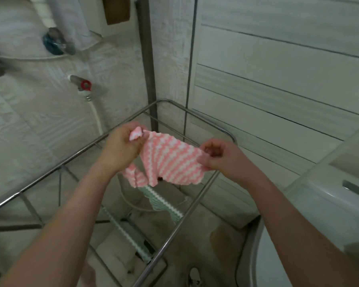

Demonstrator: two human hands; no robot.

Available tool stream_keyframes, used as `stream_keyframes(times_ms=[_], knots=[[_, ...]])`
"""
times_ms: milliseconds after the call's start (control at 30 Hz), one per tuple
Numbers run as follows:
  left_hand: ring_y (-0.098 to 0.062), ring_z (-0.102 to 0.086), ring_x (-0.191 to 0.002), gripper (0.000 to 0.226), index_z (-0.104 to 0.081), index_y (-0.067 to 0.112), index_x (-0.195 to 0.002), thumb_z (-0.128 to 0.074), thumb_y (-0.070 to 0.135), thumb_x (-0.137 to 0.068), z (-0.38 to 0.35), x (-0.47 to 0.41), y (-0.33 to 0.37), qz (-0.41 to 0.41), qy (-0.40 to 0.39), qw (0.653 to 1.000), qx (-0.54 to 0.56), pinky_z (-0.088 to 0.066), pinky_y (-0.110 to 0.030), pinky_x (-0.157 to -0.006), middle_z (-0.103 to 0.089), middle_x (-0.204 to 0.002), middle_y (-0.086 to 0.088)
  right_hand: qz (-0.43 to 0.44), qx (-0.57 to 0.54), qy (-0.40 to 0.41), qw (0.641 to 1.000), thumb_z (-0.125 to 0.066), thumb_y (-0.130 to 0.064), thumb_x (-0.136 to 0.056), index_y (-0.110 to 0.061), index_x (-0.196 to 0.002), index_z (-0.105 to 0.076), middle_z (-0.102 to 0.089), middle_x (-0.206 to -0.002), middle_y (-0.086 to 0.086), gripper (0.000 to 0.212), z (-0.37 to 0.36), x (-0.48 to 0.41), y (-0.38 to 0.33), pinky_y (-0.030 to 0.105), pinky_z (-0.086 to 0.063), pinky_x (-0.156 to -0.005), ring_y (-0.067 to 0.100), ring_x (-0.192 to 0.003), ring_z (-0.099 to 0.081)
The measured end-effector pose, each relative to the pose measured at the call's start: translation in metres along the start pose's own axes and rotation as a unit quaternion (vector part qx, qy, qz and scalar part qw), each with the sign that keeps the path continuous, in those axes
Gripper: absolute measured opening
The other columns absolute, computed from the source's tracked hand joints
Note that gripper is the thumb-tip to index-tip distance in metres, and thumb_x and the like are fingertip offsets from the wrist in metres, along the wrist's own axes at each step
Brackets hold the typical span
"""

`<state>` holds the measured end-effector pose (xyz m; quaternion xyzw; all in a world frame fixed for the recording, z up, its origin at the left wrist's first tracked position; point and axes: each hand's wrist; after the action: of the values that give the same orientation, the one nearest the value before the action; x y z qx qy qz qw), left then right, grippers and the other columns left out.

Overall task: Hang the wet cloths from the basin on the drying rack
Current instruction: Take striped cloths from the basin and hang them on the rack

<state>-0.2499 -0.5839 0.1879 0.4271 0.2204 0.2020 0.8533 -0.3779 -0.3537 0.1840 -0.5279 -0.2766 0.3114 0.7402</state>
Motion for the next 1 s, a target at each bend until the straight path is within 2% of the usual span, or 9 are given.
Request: stream_keyframes(times_ms=[67,133,233,367,433,567,633,733,1000], knots=[[-0.011,-0.046,-0.053,0.012,-0.06,0.018,-0.081,-0.057,0.01,-0.091,-0.016,-0.003,-0.02,0.02,0.011,1.0,-0.014,-0.037,-0.029,-0.058,-0.055,-0.063,0.004,-0.012,0.065,0.005,0.998,-0.072,-0.009,-0.081,-0.018,-0.077,-0.067,-0.065,-0.075,0.007,0.011,0.0,-0.006,0.014,0.047,-0.059,-0.076,0.02,-0.072,-0.064],[-0.016,-0.052,-0.06,0.008,-0.062,0.013,-0.085,-0.056,0.011,-0.09,-0.036,-0.013,-0.037,0.025,0.011,0.999,-0.045,-0.038,-0.03,-0.062,-0.06,-0.071,-0.002,-0.03,0.091,-0.003,0.995,-0.067,-0.011,-0.086,-0.015,-0.076,-0.064,-0.062,-0.076,0.008,0.011,0.001,-0.022,0.03,0.049,-0.059,-0.073,0.021,-0.072,-0.063],[-0.022,-0.056,-0.072,0.018,-0.063,0.007,-0.086,-0.05,0.02,-0.084,-0.042,-0.017,-0.045,0.003,0.001,0.995,-0.104,-0.03,-0.026,-0.06,-0.061,-0.076,-0.004,-0.073,0.028,-0.014,0.997,-0.061,-0.012,-0.092,-0.014,-0.079,-0.058,-0.06,-0.083,0.008,0.013,-0.011,-0.028,0.042,0.041,-0.061,-0.064,0.024,-0.074,-0.065],[-0.022,-0.057,-0.078,0.006,-0.061,0.016,-0.091,-0.055,0.016,-0.092,-0.045,-0.032,-0.052,0.03,0.002,0.988,-0.154,-0.035,-0.028,-0.065,-0.063,-0.082,-0.002,-0.129,-0.087,-0.041,0.987,-0.06,-0.014,-0.092,-0.009,-0.086,-0.058,-0.065,-0.095,0.009,0.008,-0.013,-0.036,0.056,0.03,-0.059,-0.062,0.025,-0.084,-0.07],[-0.023,-0.059,-0.082,0.011,-0.063,0.017,-0.095,-0.054,0.023,-0.091,-0.056,-0.044,-0.06,0.023,0.001,0.983,-0.183,-0.04,-0.03,-0.07,-0.065,-0.086,-0.003,-0.134,-0.042,-0.014,0.99,-0.06,-0.017,-0.093,-0.012,-0.084,-0.058,-0.066,-0.094,0.008,0.01,-0.007,-0.046,0.068,0.03,-0.06,-0.063,0.023,-0.083,-0.07],[-0.031,-0.062,-0.086,0.012,-0.061,0.019,-0.093,-0.053,0.027,-0.09,-0.092,-0.066,-0.072,0.027,-0.075,0.977,-0.198,-0.046,-0.034,-0.071,-0.068,-0.091,-0.011,-0.127,0.109,0.068,0.984,-0.06,-0.022,-0.092,-0.02,-0.08,-0.057,-0.061,-0.08,-0.002,0.013,0.009,-0.062,0.098,0.04,-0.061,-0.068,0.019,-0.075,-0.066],[-0.032,-0.062,-0.088,0.013,-0.06,0.016,-0.095,-0.053,0.026,-0.089,-0.111,-0.072,-0.078,0.044,-0.091,0.976,-0.192,-0.042,-0.032,-0.068,-0.067,-0.093,-0.013,-0.126,0.168,0.074,0.975,-0.058,-0.024,-0.093,-0.018,-0.083,-0.057,-0.059,-0.079,-0.005,0.012,0.013,-0.069,0.109,0.035,-0.059,-0.065,0.017,-0.075,-0.064],[-0.033,-0.061,-0.089,0.013,-0.061,0.012,-0.097,-0.053,0.021,-0.092,-0.13,-0.077,-0.079,0.063,-0.081,0.972,-0.21,-0.032,-0.029,-0.064,-0.066,-0.095,-0.016,-0.127,0.23,0.084,0.961,-0.056,-0.024,-0.094,-0.016,-0.084,-0.055,-0.059,-0.078,-0.004,0.012,0.014,-0.079,0.119,0.021,-0.042,-0.053,0.012,-0.069,-0.058],[-0.032,-0.061,-0.096,0.019,-0.064,0.014,-0.093,-0.059,0.032,-0.089,-0.145,-0.086,-0.088,0.137,-0.057,0.975,-0.167,-0.039,-0.028,-0.071,-0.068,-0.1,-0.012,-0.084,0.351,0.089,0.928,-0.051,-0.018,-0.095,-0.008,-0.104,-0.064,-0.065,-0.092,0.008,0.019,0.01,-0.086,0.12,0.023,-0.036,-0.059,0.018,-0.076,-0.057]])
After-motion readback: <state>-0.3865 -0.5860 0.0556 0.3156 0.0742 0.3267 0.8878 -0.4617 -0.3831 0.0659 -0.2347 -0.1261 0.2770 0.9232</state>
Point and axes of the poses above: each hand's wrist, its own x-axis away from the middle knuckle, its own z-axis out of the back of the hand, y = z × x
